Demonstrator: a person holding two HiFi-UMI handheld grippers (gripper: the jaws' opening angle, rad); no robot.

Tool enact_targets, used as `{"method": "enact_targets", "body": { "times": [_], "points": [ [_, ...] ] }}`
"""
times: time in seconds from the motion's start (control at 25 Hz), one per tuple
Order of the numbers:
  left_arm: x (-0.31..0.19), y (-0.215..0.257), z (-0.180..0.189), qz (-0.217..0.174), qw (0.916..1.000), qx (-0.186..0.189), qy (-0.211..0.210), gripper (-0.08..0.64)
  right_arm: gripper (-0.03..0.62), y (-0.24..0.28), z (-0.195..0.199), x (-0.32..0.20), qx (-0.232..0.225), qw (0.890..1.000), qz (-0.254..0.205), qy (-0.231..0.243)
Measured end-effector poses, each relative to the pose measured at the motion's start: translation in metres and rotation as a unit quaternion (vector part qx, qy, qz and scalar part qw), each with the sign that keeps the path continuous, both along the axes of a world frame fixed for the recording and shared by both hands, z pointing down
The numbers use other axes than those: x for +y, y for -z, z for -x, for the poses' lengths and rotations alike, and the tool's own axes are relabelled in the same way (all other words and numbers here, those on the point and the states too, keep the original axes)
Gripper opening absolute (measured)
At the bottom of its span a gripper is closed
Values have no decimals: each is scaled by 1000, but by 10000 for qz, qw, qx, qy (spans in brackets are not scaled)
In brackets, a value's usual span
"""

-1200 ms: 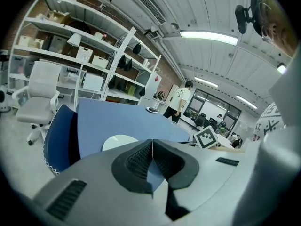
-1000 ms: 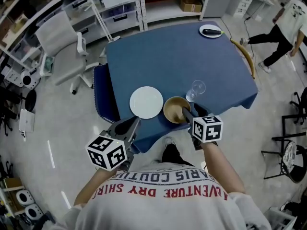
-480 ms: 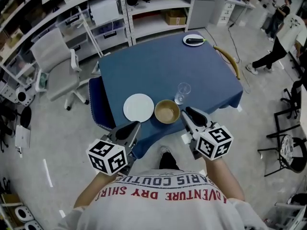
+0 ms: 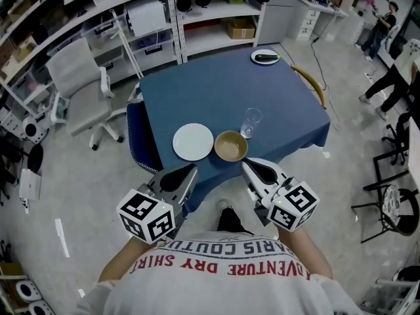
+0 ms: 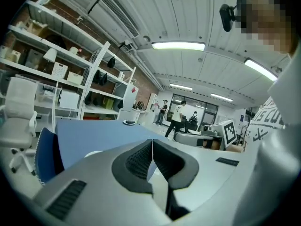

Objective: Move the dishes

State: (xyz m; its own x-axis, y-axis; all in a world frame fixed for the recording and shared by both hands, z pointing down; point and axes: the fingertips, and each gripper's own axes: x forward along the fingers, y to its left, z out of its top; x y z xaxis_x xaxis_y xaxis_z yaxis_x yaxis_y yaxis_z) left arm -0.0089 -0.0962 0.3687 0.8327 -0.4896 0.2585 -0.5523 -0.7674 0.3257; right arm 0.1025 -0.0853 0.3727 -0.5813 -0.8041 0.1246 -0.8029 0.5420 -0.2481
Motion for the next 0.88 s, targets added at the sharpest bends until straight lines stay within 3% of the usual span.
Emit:
{"method": "enact_targets", "body": {
  "times": [0.16,0.88],
  "points": [
    [10,3,2,-73,10000,9,-41,29,21,9,14,13,5,9992,-238,313],
    [18,-3,7,-66,9999,-134,12,29,21,-2,8,21,132,9997,-124,171]
  ]
}}
